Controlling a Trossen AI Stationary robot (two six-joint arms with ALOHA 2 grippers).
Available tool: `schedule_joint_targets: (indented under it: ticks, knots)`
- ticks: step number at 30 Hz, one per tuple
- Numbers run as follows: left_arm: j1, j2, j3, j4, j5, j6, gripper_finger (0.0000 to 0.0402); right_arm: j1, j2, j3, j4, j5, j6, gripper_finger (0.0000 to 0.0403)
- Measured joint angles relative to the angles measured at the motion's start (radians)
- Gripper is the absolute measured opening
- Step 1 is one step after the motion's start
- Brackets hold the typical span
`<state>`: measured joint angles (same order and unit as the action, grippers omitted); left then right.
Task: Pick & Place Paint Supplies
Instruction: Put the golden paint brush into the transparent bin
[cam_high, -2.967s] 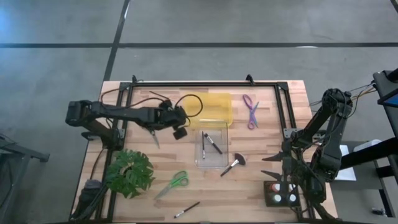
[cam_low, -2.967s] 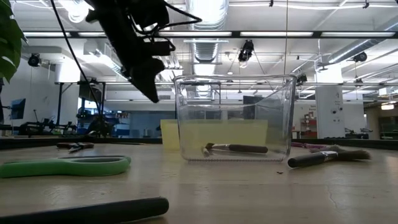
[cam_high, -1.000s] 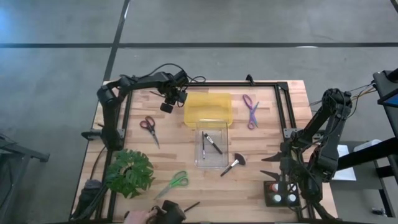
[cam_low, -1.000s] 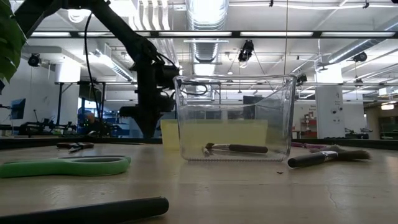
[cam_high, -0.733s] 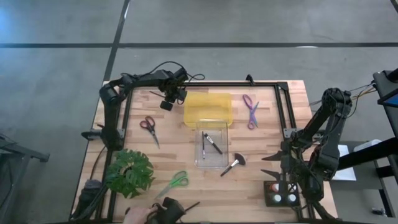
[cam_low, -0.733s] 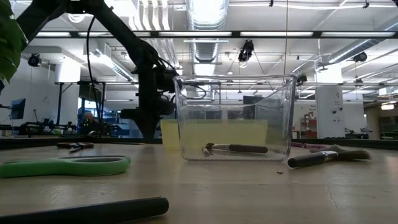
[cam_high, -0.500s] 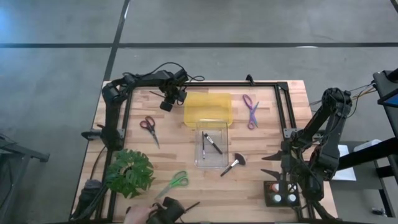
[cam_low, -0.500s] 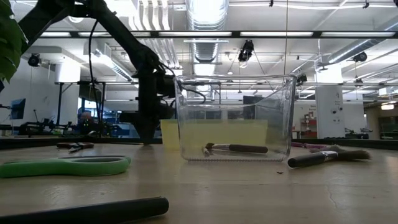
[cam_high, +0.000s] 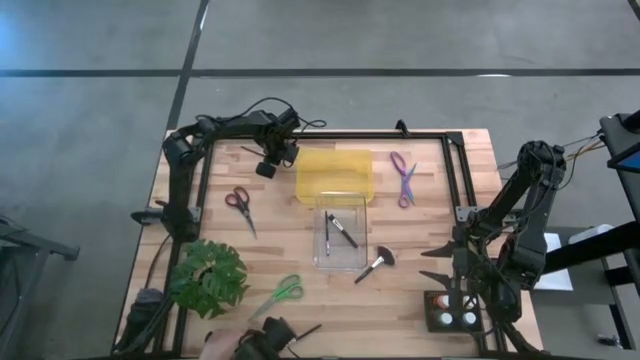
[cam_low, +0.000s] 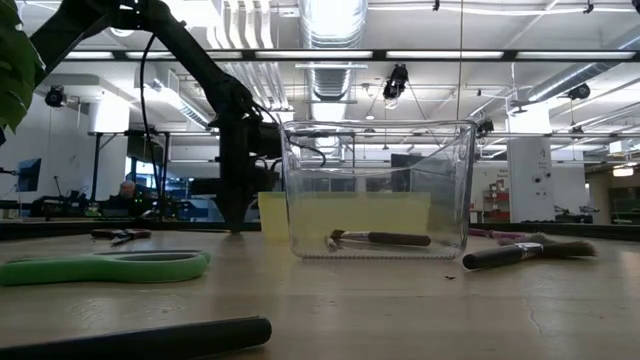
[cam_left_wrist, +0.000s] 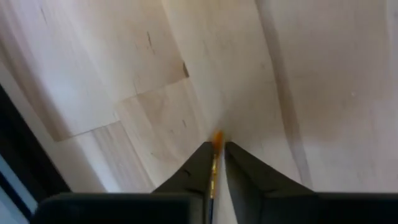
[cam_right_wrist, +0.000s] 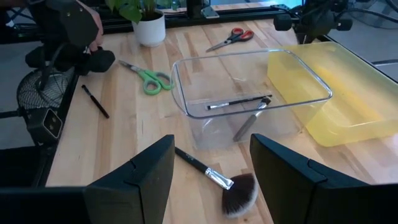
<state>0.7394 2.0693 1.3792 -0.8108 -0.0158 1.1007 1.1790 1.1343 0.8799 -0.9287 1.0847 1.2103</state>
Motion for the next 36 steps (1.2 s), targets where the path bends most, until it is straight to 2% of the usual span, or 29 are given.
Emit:
schedule_joint_targets:
  ticks: [5, 14, 19, 24, 30, 36]
  knots:
    - [0.006, 0.000, -0.001, -0.009, 0.029, -0.016, 0.0007, 0.000, 0.000, 0.000, 0.000, 0.001, 0.009, 0.0209]
    - [0.005, -0.032, -0.006, -0.017, 0.030, -0.088, 0.0002, 0.000, 0.000, 0.000, 0.017, 0.000, 0.017, 0.0209]
    - [-0.011, -0.115, -0.005, -0.039, 0.091, -0.113, 0.0002, 0.000, 0.000, 0.000, 0.027, 0.000, 0.012, 0.0209]
    - [-0.051, -0.194, -0.006, -0.072, 0.104, -0.138, 0.0001, 0.000, 0.000, 0.000, 0.029, -0.001, 0.009, 0.0209]
    - [-0.129, -0.312, -0.005, -0.090, 0.196, -0.187, 0.0001, 0.001, 0.000, 0.000, 0.033, -0.002, 0.009, 0.0209]
    - [-0.257, -0.438, -0.005, 0.019, 0.447, -0.239, 0.0000, 0.000, 0.000, 0.000, 0.038, -0.005, -0.023, 0.0209]
